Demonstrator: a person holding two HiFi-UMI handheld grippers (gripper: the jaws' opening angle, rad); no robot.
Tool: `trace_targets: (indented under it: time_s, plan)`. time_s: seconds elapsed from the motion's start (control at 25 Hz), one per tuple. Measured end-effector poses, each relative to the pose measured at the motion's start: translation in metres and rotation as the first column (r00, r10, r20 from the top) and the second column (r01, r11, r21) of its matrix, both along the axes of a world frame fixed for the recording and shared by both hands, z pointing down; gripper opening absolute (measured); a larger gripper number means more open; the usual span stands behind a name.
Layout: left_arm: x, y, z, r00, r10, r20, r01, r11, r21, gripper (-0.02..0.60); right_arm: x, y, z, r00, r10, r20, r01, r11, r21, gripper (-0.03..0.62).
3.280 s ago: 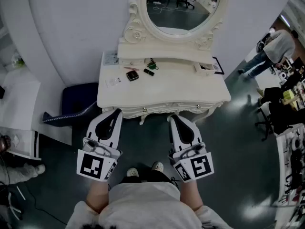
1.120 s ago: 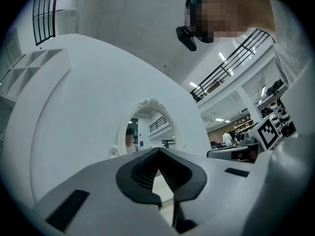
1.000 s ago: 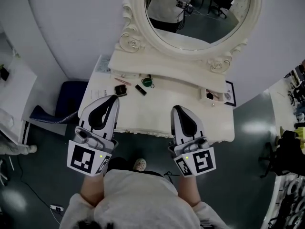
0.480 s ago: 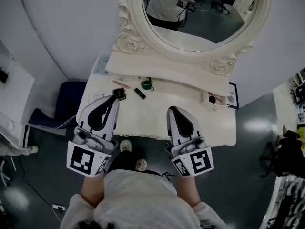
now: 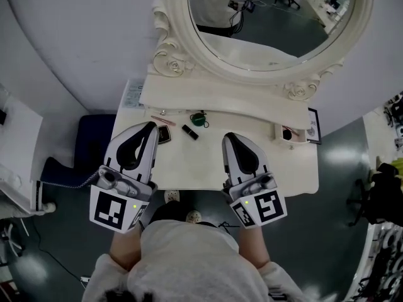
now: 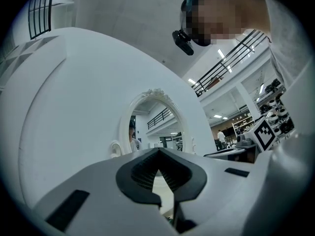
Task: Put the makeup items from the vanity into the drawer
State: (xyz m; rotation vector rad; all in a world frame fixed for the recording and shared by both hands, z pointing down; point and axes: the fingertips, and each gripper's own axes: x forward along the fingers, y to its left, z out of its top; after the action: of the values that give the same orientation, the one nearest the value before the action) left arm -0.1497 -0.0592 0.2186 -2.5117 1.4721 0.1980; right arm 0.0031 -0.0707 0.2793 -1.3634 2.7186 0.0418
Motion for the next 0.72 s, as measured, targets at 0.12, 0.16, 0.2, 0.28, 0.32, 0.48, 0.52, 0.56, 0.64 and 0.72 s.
trace_targets:
  time_s: [0.12,0.16,0.2,0.28,0.32,0.48,0.52,0.56,0.64,0.72]
  plan:
    - [-0.007,-0.018,0.002,1.0,0.014,0.007,-0.014,1.0,-0.005,0.015,-0.01,-0.015,0.004,1.0,0.007,-0.012,-0.007,1.0,-0.01,0.025]
    - [-0.009,-0.024,0.002,1.0,0.022,0.005,-0.022,1.0,-0.006,0.014,-0.012,-0.02,0.005,1.0,0.009,-0.015,-0.009,1.0,-0.015,0.025]
    - [-0.011,-0.03,0.003,1.0,0.03,0.003,-0.03,1.0,-0.008,0.015,-0.015,-0.025,0.007,1.0,0.013,-0.017,-0.013,1.0,-0.021,0.025]
    - [-0.015,-0.043,0.006,0.999,0.044,-0.002,-0.044,0.999,-0.013,0.015,-0.02,-0.036,0.012,0.999,0.02,-0.025,-0.021,0.999,-0.034,0.025]
    - [-0.017,-0.049,0.008,0.999,0.05,-0.003,-0.05,0.999,-0.017,0.015,-0.022,-0.041,0.015,0.999,0.024,-0.029,-0.025,0.999,-0.042,0.025]
    - [-0.024,-0.072,0.019,0.997,0.076,-0.011,-0.077,0.996,-0.043,0.015,-0.031,-0.06,0.03,0.998,0.039,-0.048,-0.043,0.996,-0.081,0.025]
    - [-0.025,-0.078,0.021,0.997,0.082,-0.012,-0.083,0.995,-0.048,0.015,-0.033,-0.065,0.033,0.998,0.041,-0.054,-0.046,0.995,-0.092,0.025]
    - [-0.027,-0.083,0.024,0.996,0.087,-0.013,-0.088,0.995,-0.053,0.015,-0.036,-0.07,0.036,0.997,0.041,-0.06,-0.047,0.994,-0.104,0.025]
    - [-0.029,-0.092,0.032,0.995,0.1,-0.004,-0.1,0.993,-0.068,0.014,-0.04,-0.077,0.046,0.996,0.04,-0.078,-0.049,0.991,-0.125,0.025]
    - [-0.031,-0.098,0.047,0.992,0.124,0.031,-0.12,0.988,-0.1,0.015,-0.045,-0.084,0.057,0.995,0.033,-0.095,-0.047,0.988,-0.15,0.025]
